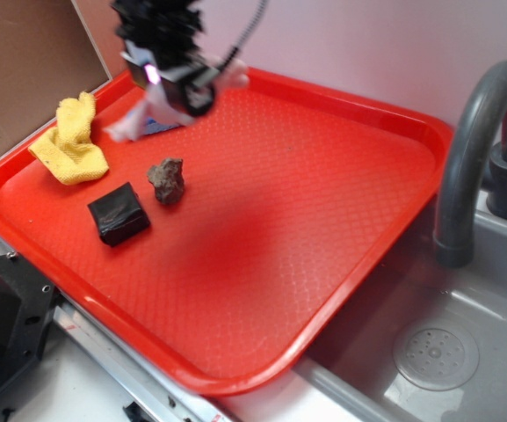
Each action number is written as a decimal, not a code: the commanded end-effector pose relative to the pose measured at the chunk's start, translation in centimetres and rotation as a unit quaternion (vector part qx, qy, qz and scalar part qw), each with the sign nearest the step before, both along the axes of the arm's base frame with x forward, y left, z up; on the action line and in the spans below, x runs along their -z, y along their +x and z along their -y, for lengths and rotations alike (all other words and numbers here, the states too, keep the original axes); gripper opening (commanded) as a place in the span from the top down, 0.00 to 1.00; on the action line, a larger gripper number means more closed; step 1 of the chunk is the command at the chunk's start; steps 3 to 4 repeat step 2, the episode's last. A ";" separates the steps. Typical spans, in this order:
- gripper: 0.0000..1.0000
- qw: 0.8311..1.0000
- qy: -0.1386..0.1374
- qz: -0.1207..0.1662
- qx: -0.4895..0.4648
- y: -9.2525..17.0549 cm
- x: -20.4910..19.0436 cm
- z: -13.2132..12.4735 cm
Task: Grab the rock.
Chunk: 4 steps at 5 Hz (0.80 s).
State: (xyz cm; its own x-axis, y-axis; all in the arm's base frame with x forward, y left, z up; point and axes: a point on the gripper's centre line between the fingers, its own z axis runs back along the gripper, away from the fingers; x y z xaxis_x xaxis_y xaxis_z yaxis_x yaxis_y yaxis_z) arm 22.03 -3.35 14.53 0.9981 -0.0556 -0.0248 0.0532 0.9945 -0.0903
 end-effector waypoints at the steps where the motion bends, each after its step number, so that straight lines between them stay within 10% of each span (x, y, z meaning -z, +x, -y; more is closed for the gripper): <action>1: 1.00 0.999 0.037 0.030 -0.023 -1.2 -3.1 -2.2; 4: 1.00 0.999 0.044 0.015 -0.026 -1.0 -2.9 -1.9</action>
